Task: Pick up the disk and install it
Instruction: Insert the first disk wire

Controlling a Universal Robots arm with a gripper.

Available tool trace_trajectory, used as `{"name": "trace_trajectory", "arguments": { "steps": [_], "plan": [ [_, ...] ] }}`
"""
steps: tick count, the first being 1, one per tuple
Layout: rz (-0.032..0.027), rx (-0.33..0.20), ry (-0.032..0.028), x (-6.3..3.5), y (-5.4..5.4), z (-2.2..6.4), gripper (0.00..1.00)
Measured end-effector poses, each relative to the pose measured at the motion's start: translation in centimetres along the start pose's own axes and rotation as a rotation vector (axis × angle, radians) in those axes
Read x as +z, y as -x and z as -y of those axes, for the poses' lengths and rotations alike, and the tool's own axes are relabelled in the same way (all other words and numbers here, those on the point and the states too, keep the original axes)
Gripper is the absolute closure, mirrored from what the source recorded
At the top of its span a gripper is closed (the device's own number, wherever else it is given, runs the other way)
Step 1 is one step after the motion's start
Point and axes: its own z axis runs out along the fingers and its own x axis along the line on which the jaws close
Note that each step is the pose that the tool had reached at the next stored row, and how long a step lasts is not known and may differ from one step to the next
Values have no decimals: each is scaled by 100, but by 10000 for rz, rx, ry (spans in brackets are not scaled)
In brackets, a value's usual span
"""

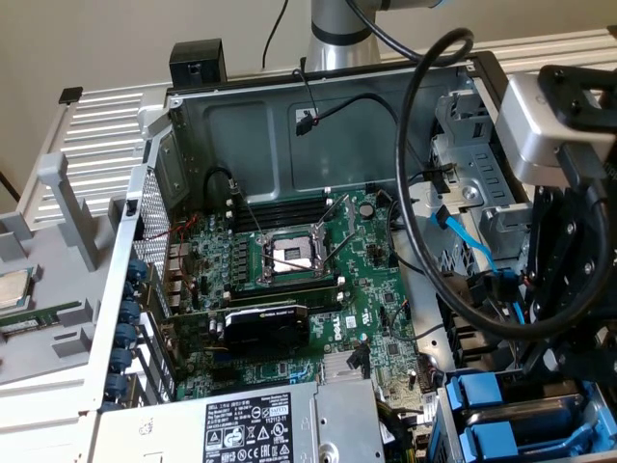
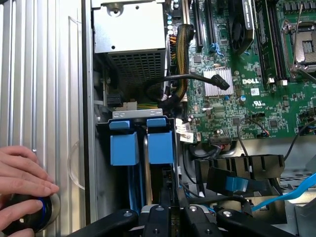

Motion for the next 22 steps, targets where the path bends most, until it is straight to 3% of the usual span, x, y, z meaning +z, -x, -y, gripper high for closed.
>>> {"name": "trace_trajectory", "arguments": {
  "steps": [4,5,7,8,11,22],
  "plan": [
    [2,0,-1,1,0,0,82],
    [1,0,0,0,0,0,76],
    [4,-1,0,0,0,0,76],
    [4,0,0,-1,0,-1,69],
    [-1,0,0,-13,0,-2,69],
    [-18,24,-2,-205,-3,-30,69]
  ]
}}
